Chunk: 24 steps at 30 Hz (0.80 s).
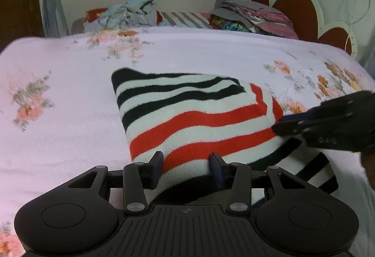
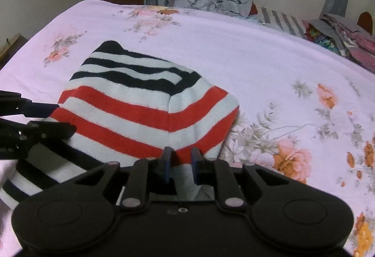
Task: Fold small clothes
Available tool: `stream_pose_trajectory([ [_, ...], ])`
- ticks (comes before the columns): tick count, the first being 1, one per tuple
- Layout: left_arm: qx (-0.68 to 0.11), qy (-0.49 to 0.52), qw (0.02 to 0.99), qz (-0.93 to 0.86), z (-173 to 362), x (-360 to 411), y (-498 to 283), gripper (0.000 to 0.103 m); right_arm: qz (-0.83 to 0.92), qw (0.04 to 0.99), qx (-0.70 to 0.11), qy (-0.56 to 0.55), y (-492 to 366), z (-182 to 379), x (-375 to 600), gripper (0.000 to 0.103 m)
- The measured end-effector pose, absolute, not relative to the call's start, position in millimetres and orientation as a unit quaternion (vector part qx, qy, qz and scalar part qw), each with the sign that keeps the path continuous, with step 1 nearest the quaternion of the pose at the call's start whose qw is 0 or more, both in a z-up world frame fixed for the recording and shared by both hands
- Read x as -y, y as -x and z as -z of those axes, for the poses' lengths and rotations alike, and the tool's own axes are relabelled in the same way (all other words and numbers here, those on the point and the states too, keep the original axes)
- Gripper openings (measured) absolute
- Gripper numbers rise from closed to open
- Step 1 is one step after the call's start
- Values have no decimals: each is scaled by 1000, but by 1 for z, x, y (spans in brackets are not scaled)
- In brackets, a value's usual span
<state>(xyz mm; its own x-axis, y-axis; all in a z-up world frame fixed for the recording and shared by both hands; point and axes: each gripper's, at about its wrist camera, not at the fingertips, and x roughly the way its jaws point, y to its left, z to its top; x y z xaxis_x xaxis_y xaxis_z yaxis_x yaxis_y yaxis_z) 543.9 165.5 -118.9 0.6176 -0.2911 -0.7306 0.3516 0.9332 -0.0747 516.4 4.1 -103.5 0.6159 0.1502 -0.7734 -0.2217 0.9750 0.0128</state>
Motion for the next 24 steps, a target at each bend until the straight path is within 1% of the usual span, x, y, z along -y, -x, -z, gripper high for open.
stream_pose_trajectory([
  [3, -388, -42, 905, 171, 109, -169, -523, 40, -124, 906, -403, 43, -491, 86, -8, 15],
  [6, -387, -39, 907, 159, 108, -176, -503, 40, -150, 901, -402, 58, -470, 81, -12, 15],
  [13, -397, -30, 908, 130, 114, -177, -470, 40, -153, 890, -422, 79, -447, 96, -9, 15],
  [15, -399, -35, 908, 122, 118, -173, -460, 40, -152, 889, -424, 78, -443, 97, -6, 13],
  [20, -409, -47, 904, 111, 127, -164, -442, 40, -146, 883, -440, 82, -434, 108, 0, 12],
  [21, -410, -49, 904, 109, 127, -164, -441, 40, -143, 881, -444, 81, -434, 112, 2, 13],
  [23, -413, -44, 904, 102, 129, -165, -439, 40, -144, 880, -448, 62, -433, 120, 8, 18],
  [24, -414, -41, 904, 99, 129, -166, -438, 40, -144, 881, -448, 52, -432, 121, 11, 18],
])
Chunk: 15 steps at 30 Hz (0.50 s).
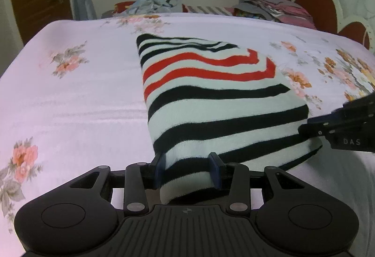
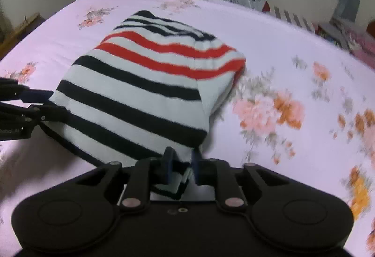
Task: Fold small clothes
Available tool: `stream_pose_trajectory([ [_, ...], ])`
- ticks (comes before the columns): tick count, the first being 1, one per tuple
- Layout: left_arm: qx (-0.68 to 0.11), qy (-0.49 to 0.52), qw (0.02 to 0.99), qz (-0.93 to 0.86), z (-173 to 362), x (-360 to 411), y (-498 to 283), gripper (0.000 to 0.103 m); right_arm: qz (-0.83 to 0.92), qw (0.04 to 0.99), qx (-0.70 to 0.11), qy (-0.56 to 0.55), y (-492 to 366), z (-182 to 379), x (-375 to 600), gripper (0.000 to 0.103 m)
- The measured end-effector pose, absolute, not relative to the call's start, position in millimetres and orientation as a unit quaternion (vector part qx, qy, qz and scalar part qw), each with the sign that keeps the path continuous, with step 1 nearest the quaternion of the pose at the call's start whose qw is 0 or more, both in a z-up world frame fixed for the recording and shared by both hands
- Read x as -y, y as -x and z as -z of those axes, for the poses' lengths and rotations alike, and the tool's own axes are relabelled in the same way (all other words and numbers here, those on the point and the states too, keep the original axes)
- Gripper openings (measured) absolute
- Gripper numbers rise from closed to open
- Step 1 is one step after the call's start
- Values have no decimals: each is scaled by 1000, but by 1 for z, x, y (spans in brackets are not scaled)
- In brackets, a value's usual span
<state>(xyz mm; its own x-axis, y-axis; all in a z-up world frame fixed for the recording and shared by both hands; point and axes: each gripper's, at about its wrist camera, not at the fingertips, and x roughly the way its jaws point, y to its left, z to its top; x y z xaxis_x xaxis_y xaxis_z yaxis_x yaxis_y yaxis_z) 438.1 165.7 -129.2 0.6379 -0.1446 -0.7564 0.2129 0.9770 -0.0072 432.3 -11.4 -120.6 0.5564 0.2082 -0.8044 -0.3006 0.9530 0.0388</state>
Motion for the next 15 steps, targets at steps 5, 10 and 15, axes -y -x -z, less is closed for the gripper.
stream_pose_trajectory([
  [5, -411, -44, 907, 85, 125, -165, -423, 40, -142, 888, -438, 21, -421, 109, 18, 18],
  [10, -410, -37, 909, 67, 122, -165, -401, 40, -147, 894, -424, 11, -392, 96, 26, 18],
  [15, -390, -29, 918, 65, 109, -157, -379, 40, -143, 902, -406, 6, -365, 82, 35, 20],
])
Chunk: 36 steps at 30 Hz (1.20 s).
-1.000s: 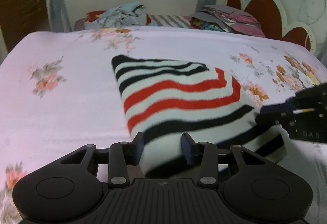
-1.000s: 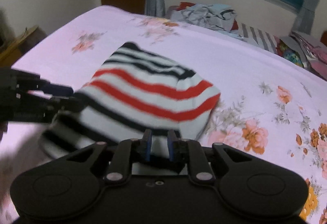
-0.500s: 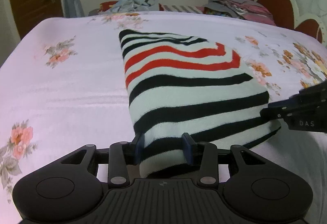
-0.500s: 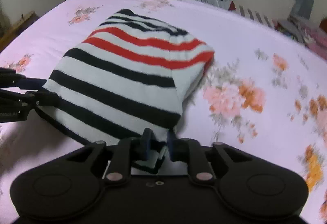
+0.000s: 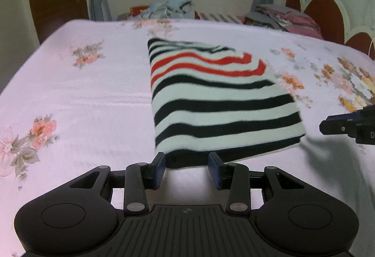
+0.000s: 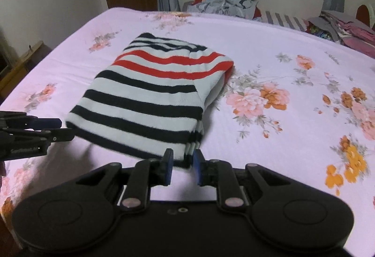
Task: Fold small clothes
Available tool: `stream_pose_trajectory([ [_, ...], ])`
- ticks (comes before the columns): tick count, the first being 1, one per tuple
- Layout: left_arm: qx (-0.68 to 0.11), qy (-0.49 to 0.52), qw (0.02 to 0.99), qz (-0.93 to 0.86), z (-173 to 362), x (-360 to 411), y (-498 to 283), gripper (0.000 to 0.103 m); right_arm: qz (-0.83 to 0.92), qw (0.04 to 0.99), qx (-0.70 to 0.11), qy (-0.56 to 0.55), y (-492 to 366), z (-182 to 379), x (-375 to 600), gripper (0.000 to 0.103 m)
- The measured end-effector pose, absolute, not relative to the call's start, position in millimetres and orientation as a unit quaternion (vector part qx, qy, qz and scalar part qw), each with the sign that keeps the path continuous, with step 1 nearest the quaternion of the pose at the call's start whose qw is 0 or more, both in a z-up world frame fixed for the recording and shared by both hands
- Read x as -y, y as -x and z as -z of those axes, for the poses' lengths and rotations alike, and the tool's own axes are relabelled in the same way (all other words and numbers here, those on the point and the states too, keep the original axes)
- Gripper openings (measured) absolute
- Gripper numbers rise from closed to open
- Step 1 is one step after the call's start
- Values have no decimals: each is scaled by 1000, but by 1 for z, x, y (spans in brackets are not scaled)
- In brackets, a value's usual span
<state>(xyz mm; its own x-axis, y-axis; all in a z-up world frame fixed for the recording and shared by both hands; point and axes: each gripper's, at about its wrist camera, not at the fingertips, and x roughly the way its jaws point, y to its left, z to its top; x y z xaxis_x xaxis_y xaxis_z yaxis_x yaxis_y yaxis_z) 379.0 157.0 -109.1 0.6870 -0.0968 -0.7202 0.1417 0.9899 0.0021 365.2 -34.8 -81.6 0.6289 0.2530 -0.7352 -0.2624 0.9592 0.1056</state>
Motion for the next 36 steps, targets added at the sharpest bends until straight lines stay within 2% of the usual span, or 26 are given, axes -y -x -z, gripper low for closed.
stream_pose_trajectory([
  [1, -383, -29, 921, 63, 105, -153, -374, 41, -138, 906, -400, 4, -361, 78, 36, 26],
  [2, -380, -29, 923, 61, 102, -151, -373, 47, -128, 911, -391, 3, -355, 74, 38, 43],
  [3, -374, -28, 925, 58, 99, -147, -368, 60, -117, 917, -382, 3, -351, 70, 40, 59],
  [4, -365, -28, 929, 47, 95, -144, -363, 96, -104, 924, -368, 4, -345, 66, 43, 89],
  [5, -348, -29, 936, 35, 91, -142, -356, 103, -93, 930, -357, 4, -339, 63, 45, 103],
  [7, -325, -32, 945, 30, 82, -136, -341, 103, -77, 931, -357, -2, -331, 59, 53, 103],
  [18, -331, -23, 943, 42, 54, -121, -261, 103, -71, 936, -345, -20, -239, 42, 73, 103],
  [36, -253, -10, 966, 53, -7, -111, -141, 103, -51, 957, -284, -25, -124, -13, 79, 103],
])
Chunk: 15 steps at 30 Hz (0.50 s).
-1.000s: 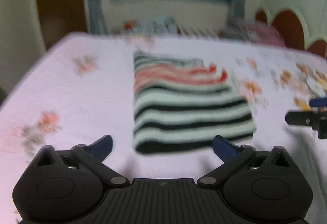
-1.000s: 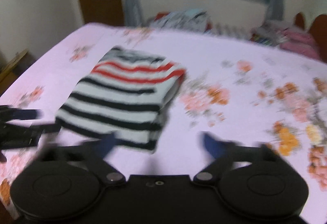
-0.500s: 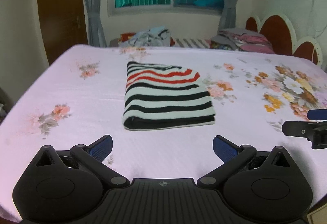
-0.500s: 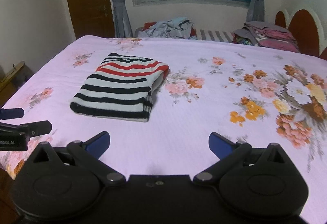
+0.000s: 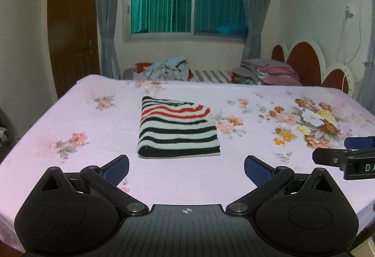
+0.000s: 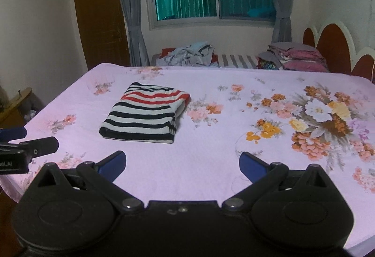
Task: Fold small clothes
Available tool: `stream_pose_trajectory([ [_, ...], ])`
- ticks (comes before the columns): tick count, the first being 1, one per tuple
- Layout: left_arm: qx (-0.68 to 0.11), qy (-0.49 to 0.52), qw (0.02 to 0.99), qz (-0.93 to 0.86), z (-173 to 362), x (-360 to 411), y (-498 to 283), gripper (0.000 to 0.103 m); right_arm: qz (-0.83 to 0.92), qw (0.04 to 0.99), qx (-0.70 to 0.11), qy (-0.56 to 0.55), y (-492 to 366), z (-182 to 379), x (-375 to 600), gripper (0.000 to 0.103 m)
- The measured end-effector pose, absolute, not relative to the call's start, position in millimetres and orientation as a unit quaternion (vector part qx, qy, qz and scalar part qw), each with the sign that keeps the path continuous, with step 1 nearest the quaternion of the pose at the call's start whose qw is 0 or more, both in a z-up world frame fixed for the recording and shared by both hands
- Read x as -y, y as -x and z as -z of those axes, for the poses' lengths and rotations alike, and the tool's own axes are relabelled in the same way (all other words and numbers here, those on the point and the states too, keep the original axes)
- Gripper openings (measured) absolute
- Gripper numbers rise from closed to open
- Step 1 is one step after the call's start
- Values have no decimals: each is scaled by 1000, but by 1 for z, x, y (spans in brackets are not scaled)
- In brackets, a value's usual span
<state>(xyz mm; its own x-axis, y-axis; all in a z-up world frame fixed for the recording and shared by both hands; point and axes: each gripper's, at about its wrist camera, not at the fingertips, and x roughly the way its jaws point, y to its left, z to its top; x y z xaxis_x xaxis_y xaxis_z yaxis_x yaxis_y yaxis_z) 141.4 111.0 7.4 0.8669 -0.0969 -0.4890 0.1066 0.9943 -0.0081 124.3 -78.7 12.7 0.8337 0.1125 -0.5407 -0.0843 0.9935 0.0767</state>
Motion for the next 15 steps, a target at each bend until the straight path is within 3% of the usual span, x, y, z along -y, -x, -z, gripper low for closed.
stream_pose_trajectory([
  [15, -234, -10, 971, 46, -22, -119, -115, 103, -55, 963, -261, -27, -101, -24, 68, 103],
])
